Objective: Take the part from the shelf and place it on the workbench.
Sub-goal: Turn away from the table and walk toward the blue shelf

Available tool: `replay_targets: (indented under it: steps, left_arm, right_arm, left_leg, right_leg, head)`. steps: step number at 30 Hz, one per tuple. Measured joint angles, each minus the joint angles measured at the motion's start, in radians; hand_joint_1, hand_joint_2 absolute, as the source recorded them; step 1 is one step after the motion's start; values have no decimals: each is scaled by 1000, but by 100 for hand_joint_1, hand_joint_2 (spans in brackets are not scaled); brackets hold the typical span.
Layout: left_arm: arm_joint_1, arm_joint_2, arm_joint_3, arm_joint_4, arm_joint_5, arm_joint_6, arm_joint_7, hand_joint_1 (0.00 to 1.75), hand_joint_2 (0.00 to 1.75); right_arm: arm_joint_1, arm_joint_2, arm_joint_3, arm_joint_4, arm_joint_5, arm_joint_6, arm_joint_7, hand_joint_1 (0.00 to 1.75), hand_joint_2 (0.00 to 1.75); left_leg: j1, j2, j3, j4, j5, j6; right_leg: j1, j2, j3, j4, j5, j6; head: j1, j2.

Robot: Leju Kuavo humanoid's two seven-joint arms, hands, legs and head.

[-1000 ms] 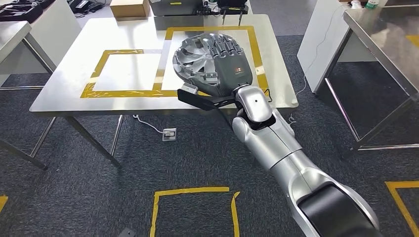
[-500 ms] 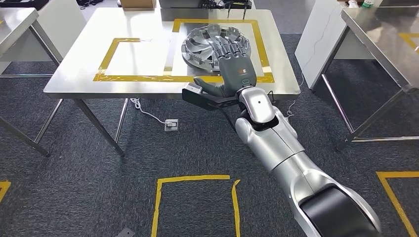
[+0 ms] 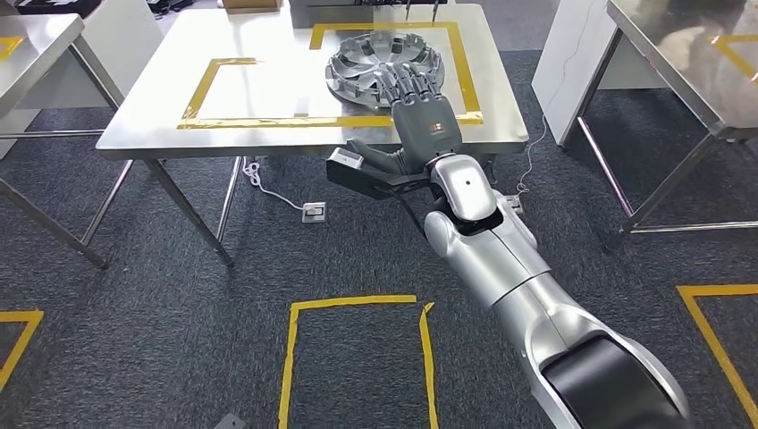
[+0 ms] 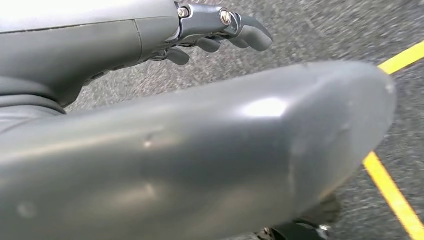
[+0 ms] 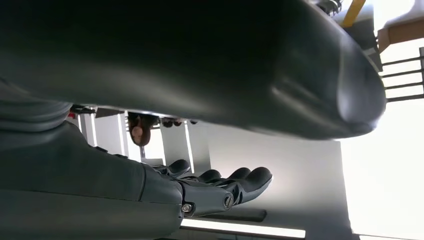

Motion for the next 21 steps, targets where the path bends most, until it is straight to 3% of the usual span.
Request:
replay_targets:
  steps: [2, 3, 5, 7, 9, 10, 11, 12, 13, 15, 17, 19, 21]
  left_arm:
    - [0, 0, 0, -1, 0, 1, -1, 0, 0]
    - [0, 0, 0, -1, 0, 1, -1, 0, 0]
    - [2, 0, 0, 0, -3, 1, -1, 0, 0]
    - [2, 0, 0, 0, -6, 1, 1, 0, 0]
    - [2, 0, 0, 0, -8, 1, 4, 0, 0]
    - [3, 0, 0, 0, -9, 1, 5, 0, 0]
    - [3, 0, 0, 0, -10, 1, 6, 0, 0]
    - [3, 0, 0, 0, -10, 1, 7, 0, 0]
    - [3, 0, 0, 0, -11, 1, 8, 0, 0]
    - [3, -3, 0, 0, -13, 1, 10, 0, 0]
    - [3, -7, 1, 0, -13, 1, 9, 0, 0]
    - [2, -8, 3, -1, -11, 0, 6, 0, 0]
    - [2, -8, 6, -1, -9, 0, 2, 0, 0]
  right_arm:
    - [0, 0, -1, 0, -2, 0, 1, 0, 0]
    - [0, 0, -2, 1, -4, 0, 2, 0, 0]
    - [-1, -5, -5, 4, -7, -2, 3, 0, 0]
    - [-2, -14, -10, 11, -11, -5, 3, 0, 0]
    - [-4, -22, -18, 18, -14, -10, 3, 0, 0]
    - [-4, -25, -20, 20, -14, -12, 3, 0, 0]
    - [-4, -29, -23, 24, -14, -15, 3, 0, 0]
    - [-3, -32, -25, 28, -14, -17, 2, 0, 0]
    - [-3, -34, -27, 32, -15, -19, 2, 0, 0]
    - [-4, -37, -31, 38, -16, -22, 0, 0, 0]
    - [-6, -38, -34, 39, -22, -19, -2, 0, 0]
    - [-9, -40, -40, 44, -39, -1, -6, 0, 0]
    - [-10, -44, -54, 63, -76, 38, -18, 0, 0]
  left_leg:
    - [-2, -3, 78, -114, -30, 8]
    - [-6, -5, 90, -138, -44, 16]
    - [-8, -3, 75, -140, -33, 39]
    - [-6, 1, 56, -140, -10, 59]
    - [-7, 3, 27, -140, 18, 69]
    - [-9, 3, 9, -139, 31, 71]
    - [-10, 4, -9, -138, 45, 72]
    - [-12, 4, -26, -137, 58, 72]
    - [-14, 5, -43, -137, 70, 72]
    - [-18, 6, -68, -135, 92, 70]
    - [-18, 7, -79, -136, 110, 62]
    - [-14, 8, -79, -143, 128, 49]
    - [-11, 7, -84, -147, 131, 37]
  right_leg:
    - [1, 0, -13, 6, 18, 14]
    - [2, 0, -15, 5, 27, 21]
    - [-1, -1, -17, 2, 38, 34]
    - [-4, 1, -35, 38, -12, 45]
    - [-4, 3, -71, 155, -122, 53]
    - [-4, 4, -87, 225, -163, 56]
    - [-4, 4, -95, 284, -184, 56]
    - [-3, 4, -88, 311, -178, 54]
    - [-1, 5, -63, 304, -157, 50]
    - [7, 5, 37, 193, -124, 29]
    - [17, 4, 135, 58, -142, 10]
    - [23, 3, 164, 4, -152, 2]
    - [20, 1, 154, -10, -127, -8]
  head:
    - [-1, 0]
    - [-1, 0]
    - [-1, 0]
    - [1, 0]
    - [4, 0]
    - [4, 0]
    - [5, 0]
    - [5, 0]
    - [5, 0]
    - [5, 0]
    - [5, 0]
    - [8, 0]
    - [10, 0]
